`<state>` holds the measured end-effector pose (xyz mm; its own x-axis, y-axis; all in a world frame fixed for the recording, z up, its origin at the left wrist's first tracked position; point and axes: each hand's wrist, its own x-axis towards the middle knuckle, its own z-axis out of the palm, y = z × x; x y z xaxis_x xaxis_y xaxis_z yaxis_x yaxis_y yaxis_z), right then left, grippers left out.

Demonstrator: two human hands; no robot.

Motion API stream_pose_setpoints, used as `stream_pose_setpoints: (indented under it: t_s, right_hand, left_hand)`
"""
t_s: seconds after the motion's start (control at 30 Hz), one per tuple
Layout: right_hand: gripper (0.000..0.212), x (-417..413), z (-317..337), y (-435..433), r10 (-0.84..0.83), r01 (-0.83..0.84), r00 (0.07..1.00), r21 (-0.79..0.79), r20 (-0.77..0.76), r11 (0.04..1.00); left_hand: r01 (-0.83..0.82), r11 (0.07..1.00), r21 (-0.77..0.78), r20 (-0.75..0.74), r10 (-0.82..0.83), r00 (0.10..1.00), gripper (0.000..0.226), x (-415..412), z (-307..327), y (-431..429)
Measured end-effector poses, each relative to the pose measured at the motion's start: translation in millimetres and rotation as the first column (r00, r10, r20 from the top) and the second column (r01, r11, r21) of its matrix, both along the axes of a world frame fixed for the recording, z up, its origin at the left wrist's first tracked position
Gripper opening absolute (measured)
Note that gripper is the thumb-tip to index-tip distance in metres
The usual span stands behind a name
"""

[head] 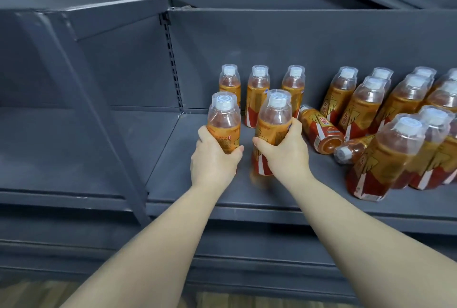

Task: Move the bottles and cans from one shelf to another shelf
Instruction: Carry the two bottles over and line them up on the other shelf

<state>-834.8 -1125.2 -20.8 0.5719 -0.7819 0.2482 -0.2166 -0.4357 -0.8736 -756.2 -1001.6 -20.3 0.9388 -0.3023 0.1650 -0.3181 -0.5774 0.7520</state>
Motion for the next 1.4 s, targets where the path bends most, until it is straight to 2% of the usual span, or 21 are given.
stream_pose_setpoints:
  t_s: [0.27, 0.57, 0.97, 1.4]
  right_hand:
    - [0.078, -36.5, 0.6, 77.5, 0.005, -0.005, 1.0, 0.001, -0.018, 1.0]
    - [0.067, -57.0, -5.6, 137.4, 0.085, -0.083, 0.996, 0.053, -0.033, 0.995]
    - [0.07, -57.3, -6.9, 165.8, 0.255, -0.253, 0.965, 0.045, -0.054, 0.966]
    - [0.069, -46.5, -15.0, 221.8, 0.493, -0.488, 0.868, 0.08, -0.058, 0.869]
  left_hand:
    - [0.033, 0.999, -0.014, 0.027, -0.032, 0.999, 0.074, -32.1, -3.9, 70.2]
    - [0.011, 0.999, -0.039, 0.02, -0.01, 1.0, 0.075, -53.3, -9.6, 131.2]
    - [-0.133, 0.99, -0.054, 0.018, 0.134, 0.991, 0.074, -71.0, -13.2, 172.2]
    - [-0.375, 0.927, -0.033, 0.003, 0.375, 0.927, 0.072, -89.6, -16.0, 244.5]
